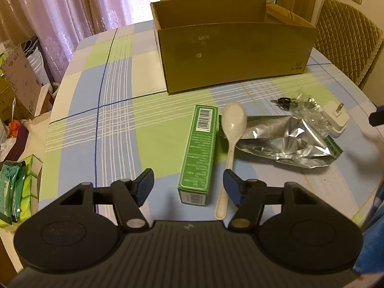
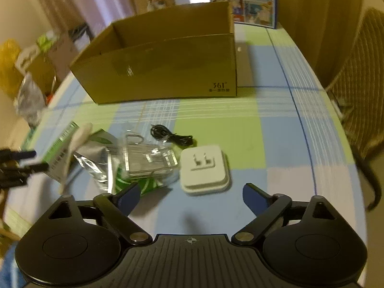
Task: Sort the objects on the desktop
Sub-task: 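Grasp the green box with the left tool while the right tool approaches the white charger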
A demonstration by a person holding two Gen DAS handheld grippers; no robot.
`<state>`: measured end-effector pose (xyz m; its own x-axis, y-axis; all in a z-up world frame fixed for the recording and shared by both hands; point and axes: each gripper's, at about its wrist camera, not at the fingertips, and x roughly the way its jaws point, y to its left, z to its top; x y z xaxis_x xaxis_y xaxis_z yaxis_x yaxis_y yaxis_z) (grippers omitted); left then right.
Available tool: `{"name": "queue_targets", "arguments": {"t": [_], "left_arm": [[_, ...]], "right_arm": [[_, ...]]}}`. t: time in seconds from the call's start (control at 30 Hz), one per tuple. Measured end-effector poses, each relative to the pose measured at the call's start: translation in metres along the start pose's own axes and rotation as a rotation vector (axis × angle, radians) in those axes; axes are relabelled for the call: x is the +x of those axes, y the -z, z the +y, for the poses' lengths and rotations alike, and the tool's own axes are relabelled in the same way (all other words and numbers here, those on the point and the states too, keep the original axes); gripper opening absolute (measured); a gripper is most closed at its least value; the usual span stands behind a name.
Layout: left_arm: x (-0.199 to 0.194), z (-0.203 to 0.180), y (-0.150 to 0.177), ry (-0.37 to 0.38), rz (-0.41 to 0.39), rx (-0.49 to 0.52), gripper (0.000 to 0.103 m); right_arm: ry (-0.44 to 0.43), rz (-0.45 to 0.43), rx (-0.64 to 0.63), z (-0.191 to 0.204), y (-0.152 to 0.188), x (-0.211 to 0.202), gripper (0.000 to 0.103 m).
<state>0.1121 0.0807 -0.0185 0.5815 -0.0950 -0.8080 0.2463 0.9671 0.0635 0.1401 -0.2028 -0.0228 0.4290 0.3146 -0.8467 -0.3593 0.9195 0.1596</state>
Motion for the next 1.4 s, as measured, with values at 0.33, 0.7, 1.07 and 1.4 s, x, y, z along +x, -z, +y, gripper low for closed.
{"name": "queue_targets", "arguments": {"t": [0.33, 0.7, 1.07, 1.4], "left_arm": [[0.029, 0.005, -0.016, 0.046, 0.043, 0.017, 0.036], [0.052, 0.0, -0.024, 0.056, 0.079, 0.038, 0.036], [0.064, 0.002, -0.03, 0.076, 0.095, 0.033, 0.029], [0.049, 0.002, -0.018, 0.041, 0.115, 0.003, 0.025]], "right_arm": [[0.021, 0.11, -0.059, -0.016, -0.01, 0.043, 0.071], [0.054, 0.164, -0.14, -0.002, -0.019, 0.084, 0.068], [0.097, 0.117, -0.129, -0.003, -0.019, 0.076, 0.061], [0.051, 0.04, -0.055, 0.001, -0.015, 0.036, 0.061]]}}
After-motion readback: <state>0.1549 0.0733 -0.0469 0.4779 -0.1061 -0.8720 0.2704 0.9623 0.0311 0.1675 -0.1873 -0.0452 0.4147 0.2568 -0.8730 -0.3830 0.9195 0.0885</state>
